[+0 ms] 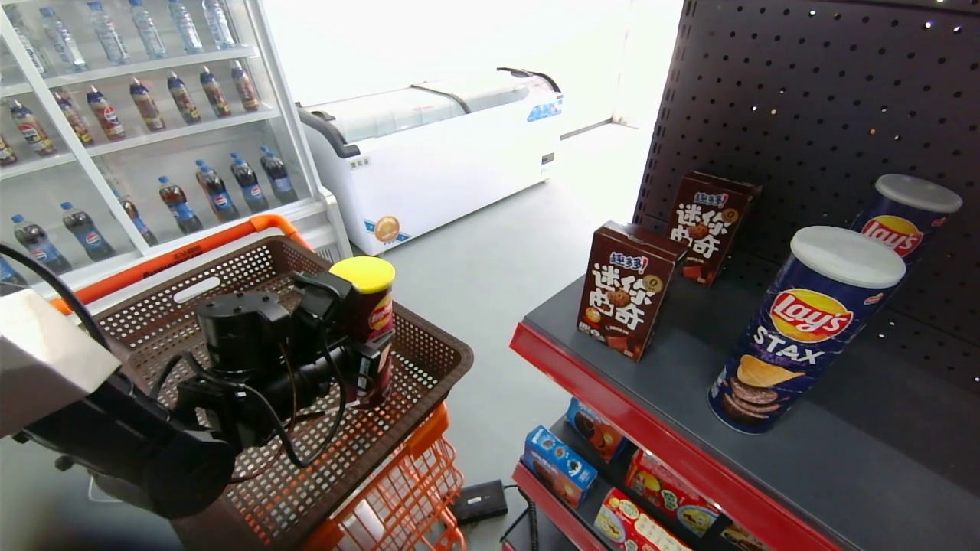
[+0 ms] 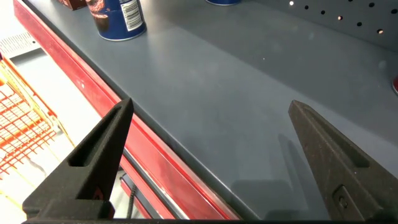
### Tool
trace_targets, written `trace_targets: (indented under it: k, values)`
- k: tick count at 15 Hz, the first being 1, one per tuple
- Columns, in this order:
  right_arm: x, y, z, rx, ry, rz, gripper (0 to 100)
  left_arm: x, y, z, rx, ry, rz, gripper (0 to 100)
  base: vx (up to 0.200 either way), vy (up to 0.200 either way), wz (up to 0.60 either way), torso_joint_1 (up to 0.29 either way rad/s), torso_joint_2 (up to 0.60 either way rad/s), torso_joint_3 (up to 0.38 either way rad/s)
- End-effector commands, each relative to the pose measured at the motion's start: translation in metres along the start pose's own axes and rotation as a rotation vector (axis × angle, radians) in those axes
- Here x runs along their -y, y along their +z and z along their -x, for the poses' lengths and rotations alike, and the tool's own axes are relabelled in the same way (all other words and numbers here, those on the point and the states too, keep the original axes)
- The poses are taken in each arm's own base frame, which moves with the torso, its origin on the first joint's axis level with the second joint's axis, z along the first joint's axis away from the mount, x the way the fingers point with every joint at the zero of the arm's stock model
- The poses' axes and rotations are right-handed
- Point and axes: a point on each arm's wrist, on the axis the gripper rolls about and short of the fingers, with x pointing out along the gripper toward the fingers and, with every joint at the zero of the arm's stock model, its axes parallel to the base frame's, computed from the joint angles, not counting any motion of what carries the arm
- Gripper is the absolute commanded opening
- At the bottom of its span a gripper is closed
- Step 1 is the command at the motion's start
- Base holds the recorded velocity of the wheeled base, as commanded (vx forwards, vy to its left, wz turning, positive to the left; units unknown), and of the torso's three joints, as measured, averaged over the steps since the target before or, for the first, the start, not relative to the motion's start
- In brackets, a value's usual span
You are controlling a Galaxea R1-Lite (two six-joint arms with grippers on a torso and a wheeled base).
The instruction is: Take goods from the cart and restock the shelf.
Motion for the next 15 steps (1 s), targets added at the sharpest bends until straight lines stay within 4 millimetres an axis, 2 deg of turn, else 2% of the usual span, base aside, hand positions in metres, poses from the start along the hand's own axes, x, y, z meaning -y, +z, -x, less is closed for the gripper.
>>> trace_targets:
  k: [1,5,6,7,8,10,12,15]
  values:
    - [0.0,0.0,0.0,0.0,0.0,0.0,100,-0.007,0.033,0.018,0.085,0.008,-0.006,0,0.0,0.0,0.0,0.0,0.0,0.0]
    - [0.0,0.0,0.0,0.0,0.0,0.0,100,-0.009,0.067,0.04,0.128,-0.059,-0.019,0,0.0,0.0,0.0,0.0,0.0,0.0]
    - [0.0,0.0,0.0,-0.002,0.0,0.0,100,-0.011,0.081,0.055,0.117,-0.08,-0.015,0,0.0,0.0,0.0,0.0,0.0,0.0]
    - [0.0,0.0,0.0,-0.002,0.0,0.0,100,-0.009,0.087,0.064,0.102,-0.095,-0.015,0,0.0,0.0,0.0,0.0,0.0,0.0]
    - [0.0,0.0,0.0,-0.002,0.0,0.0,100,-0.009,0.091,0.078,0.091,-0.102,-0.011,0,0.0,0.0,0.0,0.0,0.0,0.0]
    - [0.0,0.0,0.0,-0.002,0.0,0.0,100,-0.01,0.1,0.09,0.117,-0.094,0.018,0,0.0,0.0,0.0,0.0,0.0,0.0]
    - [0.0,0.0,0.0,0.0,0.0,0.0,100,-0.008,0.107,0.096,0.149,-0.105,0.036,0,0.0,0.0,0.0,0.0,0.0,0.0]
    - [0.0,0.0,0.0,0.0,0.0,0.0,100,-0.004,0.106,0.105,0.153,-0.12,0.036,0,0.0,0.0,0.0,0.0,0.0,0.0]
